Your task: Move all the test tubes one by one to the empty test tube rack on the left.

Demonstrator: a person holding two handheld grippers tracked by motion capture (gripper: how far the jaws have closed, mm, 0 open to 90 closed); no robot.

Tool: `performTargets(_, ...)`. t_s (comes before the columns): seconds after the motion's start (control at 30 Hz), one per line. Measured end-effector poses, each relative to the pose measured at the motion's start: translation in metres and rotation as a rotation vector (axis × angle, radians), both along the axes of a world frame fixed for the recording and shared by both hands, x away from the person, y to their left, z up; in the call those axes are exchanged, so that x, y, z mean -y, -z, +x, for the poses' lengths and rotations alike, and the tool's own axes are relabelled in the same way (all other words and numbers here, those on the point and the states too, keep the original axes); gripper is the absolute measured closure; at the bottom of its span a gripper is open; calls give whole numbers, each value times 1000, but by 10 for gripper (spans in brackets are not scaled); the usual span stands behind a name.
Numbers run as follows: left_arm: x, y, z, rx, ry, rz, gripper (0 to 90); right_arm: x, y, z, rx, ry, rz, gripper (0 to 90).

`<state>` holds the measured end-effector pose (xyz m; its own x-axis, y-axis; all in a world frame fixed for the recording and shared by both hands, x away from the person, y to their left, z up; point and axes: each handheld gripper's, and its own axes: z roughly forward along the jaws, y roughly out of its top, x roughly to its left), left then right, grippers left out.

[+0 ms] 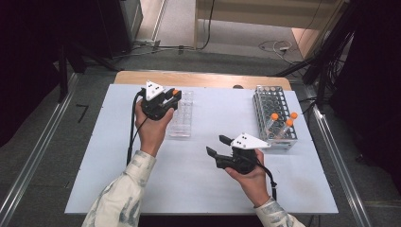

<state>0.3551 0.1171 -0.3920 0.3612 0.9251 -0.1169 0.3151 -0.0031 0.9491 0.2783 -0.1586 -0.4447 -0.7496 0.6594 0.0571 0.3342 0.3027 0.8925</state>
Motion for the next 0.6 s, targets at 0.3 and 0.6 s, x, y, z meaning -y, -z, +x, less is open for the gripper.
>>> performTargets(0.3, 4, 9, 1, -7, 5, 43, 705, 0, 1, 0, 1, -1, -4, 344)
performTargets(0.6, 9, 24, 1, -33, 5, 75, 704, -1, 1, -1, 1, 0, -6, 347)
